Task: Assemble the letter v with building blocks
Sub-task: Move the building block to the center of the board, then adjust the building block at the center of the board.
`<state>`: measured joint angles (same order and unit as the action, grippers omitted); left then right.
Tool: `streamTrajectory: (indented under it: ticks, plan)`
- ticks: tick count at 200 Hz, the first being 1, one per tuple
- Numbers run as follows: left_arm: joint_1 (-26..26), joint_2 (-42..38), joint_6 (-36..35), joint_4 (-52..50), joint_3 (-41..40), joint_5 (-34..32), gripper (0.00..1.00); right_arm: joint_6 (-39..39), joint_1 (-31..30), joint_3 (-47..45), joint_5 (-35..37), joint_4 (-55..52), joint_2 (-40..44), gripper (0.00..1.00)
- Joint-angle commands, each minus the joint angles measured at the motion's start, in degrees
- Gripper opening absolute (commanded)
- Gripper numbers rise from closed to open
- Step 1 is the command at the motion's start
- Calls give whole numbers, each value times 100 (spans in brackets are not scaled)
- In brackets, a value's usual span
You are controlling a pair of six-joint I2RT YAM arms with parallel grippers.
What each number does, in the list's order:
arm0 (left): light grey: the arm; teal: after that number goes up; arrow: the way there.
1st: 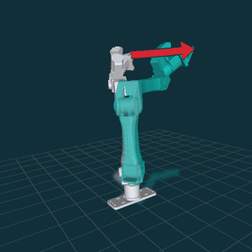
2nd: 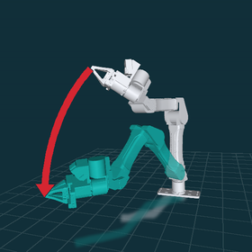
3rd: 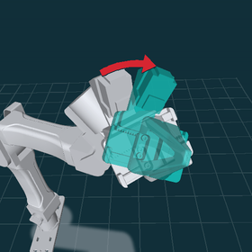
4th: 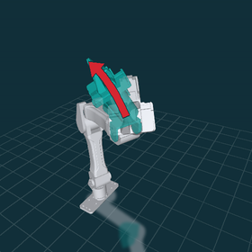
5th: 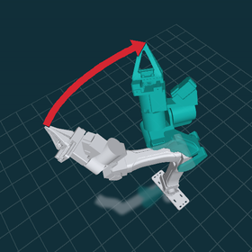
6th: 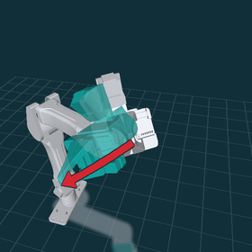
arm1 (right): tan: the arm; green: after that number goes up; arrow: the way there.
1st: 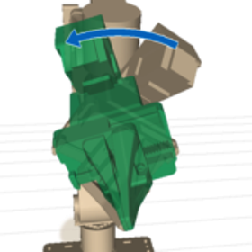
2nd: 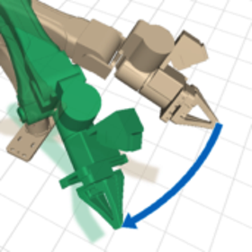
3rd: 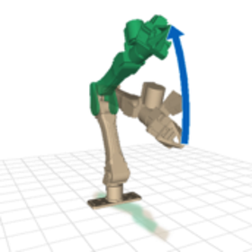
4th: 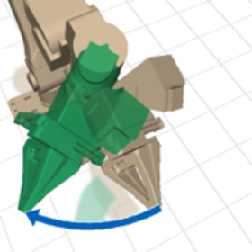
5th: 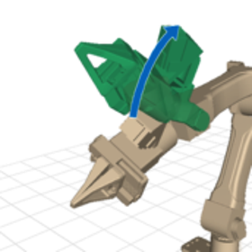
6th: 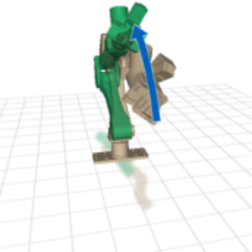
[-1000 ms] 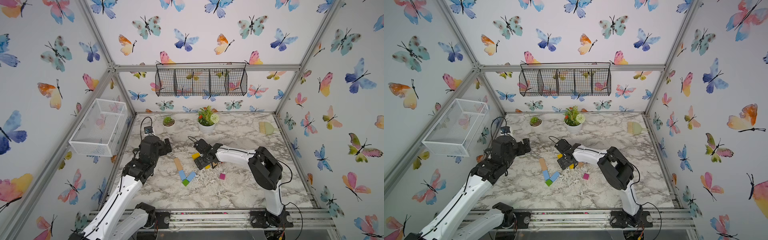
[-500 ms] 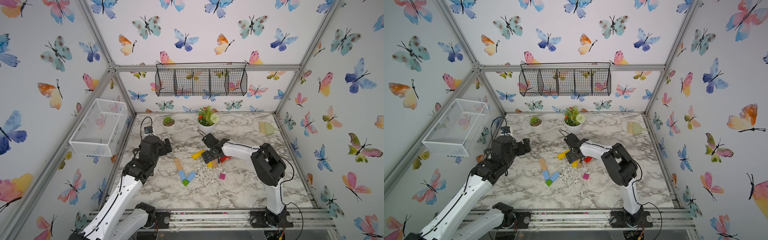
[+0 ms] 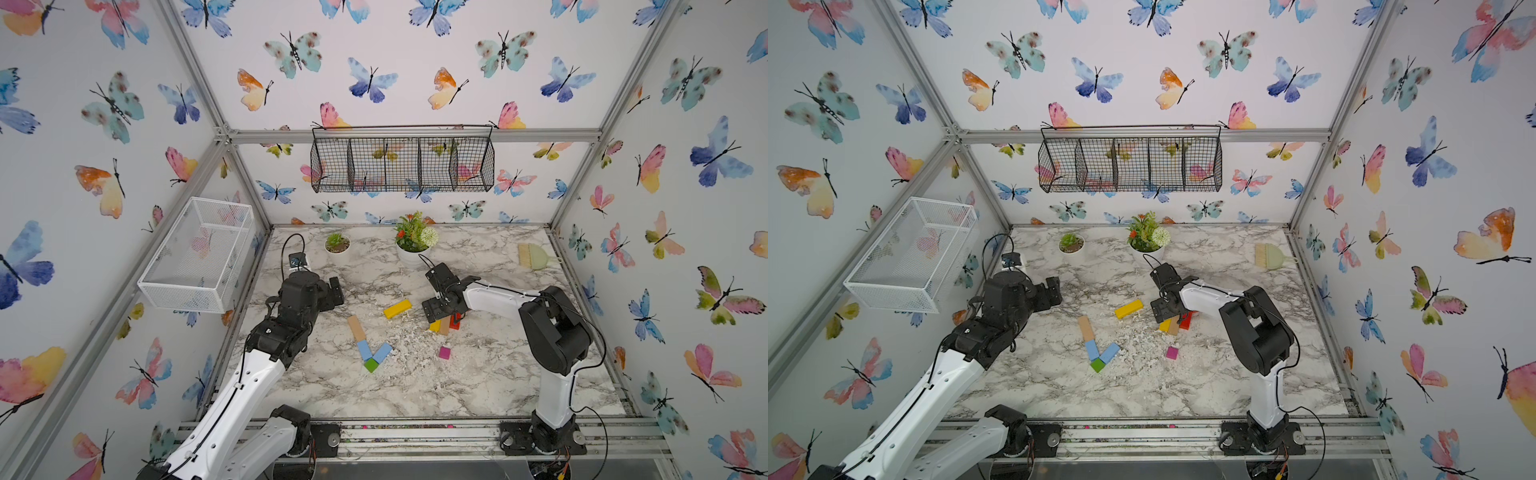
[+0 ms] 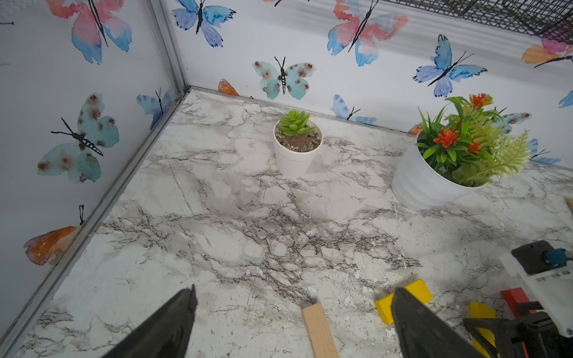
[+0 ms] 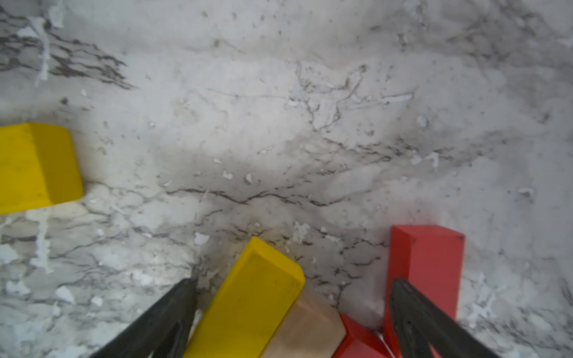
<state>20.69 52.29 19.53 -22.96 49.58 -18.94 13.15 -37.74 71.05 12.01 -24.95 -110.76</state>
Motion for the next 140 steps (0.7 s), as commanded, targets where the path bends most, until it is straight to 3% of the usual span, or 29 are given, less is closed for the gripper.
streamTrajectory:
  ticks: [1, 29, 60, 140]
  plan:
    - [-30, 18, -29, 90, -92, 93, 98, -93, 29, -111, 78, -285, 97, 98]
    - [-31, 31, -32, 94, -89, 92, 98, -55, 29, 35, -431, -211, 336, 98]
    - [-38, 41, -30, 90, -91, 88, 98, 277, -18, 146, -1594, 236, 565, 99]
    - [-41, 38, -37, 86, -94, 75, 98, 1205, -480, 415, -2603, 997, 205, 100]
